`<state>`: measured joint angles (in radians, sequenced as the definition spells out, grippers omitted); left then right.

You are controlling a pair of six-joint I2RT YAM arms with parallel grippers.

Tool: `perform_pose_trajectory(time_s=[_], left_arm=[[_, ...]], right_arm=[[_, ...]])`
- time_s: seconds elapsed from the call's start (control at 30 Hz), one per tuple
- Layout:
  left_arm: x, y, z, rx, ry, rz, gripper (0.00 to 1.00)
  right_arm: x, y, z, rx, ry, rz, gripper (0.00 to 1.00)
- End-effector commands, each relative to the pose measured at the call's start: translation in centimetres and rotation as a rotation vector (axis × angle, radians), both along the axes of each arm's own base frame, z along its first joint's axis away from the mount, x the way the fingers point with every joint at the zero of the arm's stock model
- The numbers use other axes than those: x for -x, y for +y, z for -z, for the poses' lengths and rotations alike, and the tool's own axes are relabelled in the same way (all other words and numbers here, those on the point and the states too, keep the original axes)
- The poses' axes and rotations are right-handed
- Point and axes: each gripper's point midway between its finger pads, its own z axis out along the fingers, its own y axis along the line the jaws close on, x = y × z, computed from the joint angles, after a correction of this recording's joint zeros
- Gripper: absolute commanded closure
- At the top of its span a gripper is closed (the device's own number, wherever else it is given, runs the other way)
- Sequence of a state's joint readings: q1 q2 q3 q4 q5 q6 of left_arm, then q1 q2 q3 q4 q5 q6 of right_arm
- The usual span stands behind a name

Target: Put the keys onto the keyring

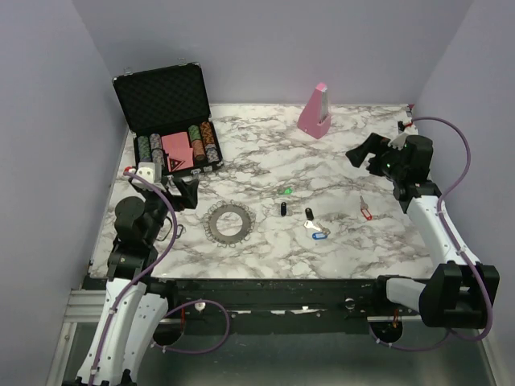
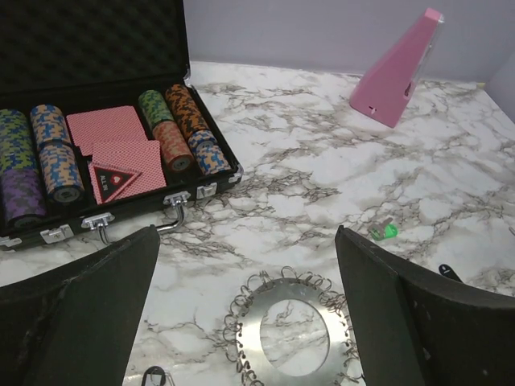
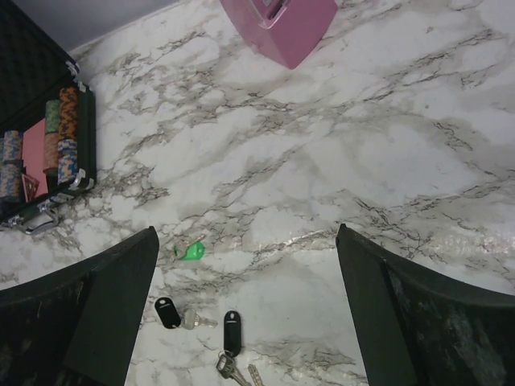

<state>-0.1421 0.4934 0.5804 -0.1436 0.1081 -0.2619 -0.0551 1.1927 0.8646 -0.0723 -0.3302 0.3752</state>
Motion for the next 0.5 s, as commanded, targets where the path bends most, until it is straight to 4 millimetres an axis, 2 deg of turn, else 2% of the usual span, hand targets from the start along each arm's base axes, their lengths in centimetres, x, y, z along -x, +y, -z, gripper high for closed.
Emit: perform_pose_trajectory(time_s=[0.0,0.13,0.3,0.37,0.47], left_arm=[[0.0,-0.8,-1.1,0.006,-0.024,0.044,0.01],[-0.1,-1.1,-0.9,0.009,-0.010,0.058,0.01],[-0.2,-1.3,-0.8,0.013,0.005,0.067,0.01],[-0.2,-1.5,-0.6,0.013,0.016,0.077,0.01],[-0.3,-1.8,-0.3,0.023,0.039,0.093,0.01]], right_arm=[[0.0,-0.4,-0.9,-0.005,-0.026,0.010,0.00],[0.2,0.0,-0.6,0.000,-0.034,-0.026,0.00],[0.6,-0.1,0.8,0.061,-0.051,-0.061,0.00],[1.0,0.9,0.5,0.089,-0.100,-0.151,0.00],[4.0,5.0,0.6,0.097,-0.200,-0.483,0.00]])
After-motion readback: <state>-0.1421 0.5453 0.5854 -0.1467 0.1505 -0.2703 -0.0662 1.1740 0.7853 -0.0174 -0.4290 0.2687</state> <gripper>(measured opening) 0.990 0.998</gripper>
